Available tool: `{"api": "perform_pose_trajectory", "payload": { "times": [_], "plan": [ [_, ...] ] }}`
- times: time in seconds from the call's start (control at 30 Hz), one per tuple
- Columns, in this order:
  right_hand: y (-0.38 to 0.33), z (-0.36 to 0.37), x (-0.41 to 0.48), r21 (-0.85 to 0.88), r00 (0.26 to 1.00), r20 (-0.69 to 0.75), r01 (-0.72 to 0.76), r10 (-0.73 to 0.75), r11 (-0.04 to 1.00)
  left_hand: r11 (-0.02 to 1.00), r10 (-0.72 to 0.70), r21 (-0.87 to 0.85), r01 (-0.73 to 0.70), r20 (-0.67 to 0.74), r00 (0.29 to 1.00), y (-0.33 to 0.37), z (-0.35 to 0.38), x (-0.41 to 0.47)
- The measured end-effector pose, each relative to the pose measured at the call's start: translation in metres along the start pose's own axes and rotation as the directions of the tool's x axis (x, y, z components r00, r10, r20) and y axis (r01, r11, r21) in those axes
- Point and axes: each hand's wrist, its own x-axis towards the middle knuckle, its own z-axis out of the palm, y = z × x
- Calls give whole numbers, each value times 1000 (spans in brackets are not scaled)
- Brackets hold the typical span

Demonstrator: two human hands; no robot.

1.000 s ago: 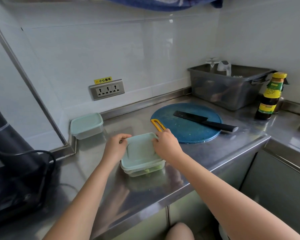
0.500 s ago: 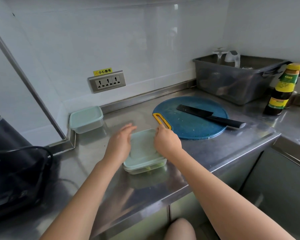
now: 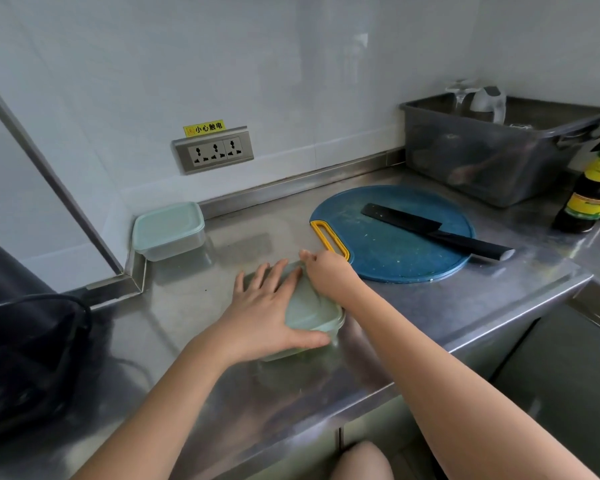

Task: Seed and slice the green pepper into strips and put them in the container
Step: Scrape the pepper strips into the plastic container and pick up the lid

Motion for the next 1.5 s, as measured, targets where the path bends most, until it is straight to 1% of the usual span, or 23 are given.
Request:
{"api": "perform_pose_trajectory", "payload": {
  "times": [0.07, 0.17, 0.23, 0.3, 0.33, 0.43, 0.47, 0.57, 0.63, 0.73, 0.77, 0.83, 0.93, 1.0, 1.1, 1.17, 1.27, 1.37, 1.5],
  "plan": [
    [1, 1, 3, -3, 997, -63, 35, -35, 999, 1000, -8, 14, 8, -25, 1000, -1, 2, 0],
    [0, -1, 1, -1, 995, -90, 54, -54, 999, 999, -29, 18, 30, -41, 999, 1, 4, -1],
    [1, -2, 2, 87, 996, -87, 38, -30, 995, 999, -46, 11, 47, -52, 998, 0, 4, -1],
    [0, 0, 5, 130, 996, -86, 34, -23, 991, 998, -56, 0, 56, -48, 997, -3, 3, -1],
    [-1, 2, 8, 128, 995, -103, 29, -16, 991, 998, -58, -10, 58, -42, 997, -5, 2, -1],
    [-10, 6, 13, 31, 989, -144, 40, -35, 999, 995, -87, -48, 86, -16, 996, -8, -1, -3],
    [-11, 7, 15, 32, 988, -148, 42, -37, 999, 993, -104, -64, 103, -10, 994, -8, -2, -4],
    [-20, 10, 16, 81, 989, -146, 38, -26, 996, 985, -143, -99, 143, 8, 990, -14, -3, -6],
    [-29, 13, 15, 174, 991, -129, 62, -39, 983, 982, -137, -122, 142, 42, 990, -26, -6, -7],
    [-40, 14, 9, 199, 984, -128, 144, -120, 969, 984, -129, -121, 135, 57, 990, -54, -10, -8],
    [-40, 14, 7, 188, 979, -139, 174, -149, 967, 979, -148, -131, 154, 52, 988, -65, -12, -8],
    [-37, 13, 3, 111, 970, -155, 206, -188, 972, 968, -167, -180, 175, 56, 984, -89, -16, -9],
    [-29, 7, 1, -56, 971, -139, 187, -193, 981, 952, -145, -265, 155, 57, 988, -118, -20, -11],
    [-25, 4, 0, -122, 977, -114, 164, -178, 979, 946, -168, -275, 171, 34, 985, -130, -18, -10],
    [-20, 1, 1, -181, 984, -81, 145, -162, 973, 946, -208, -261, 191, -39, 977, -142, -13, -6],
    [-18, 1, 2, -212, 987, -53, 140, -154, 967, 937, -220, -294, 189, -76, 973, -149, -12, -6],
    [-17, 2, 4, -248, 988, -37, 134, -147, 959, 926, -218, -336, 173, -102, 971, -155, -12, -7],
    [-18, 4, 6, -291, 989, -24, 134, -148, 947, 929, -207, -337, 151, -136, 969, -154, -10, -8],
    [-19, 6, 6, -282, 988, -5, 148, -156, 948, 926, -229, -333, 176, -128, 965, -153, -11, -8]
  ]
}}
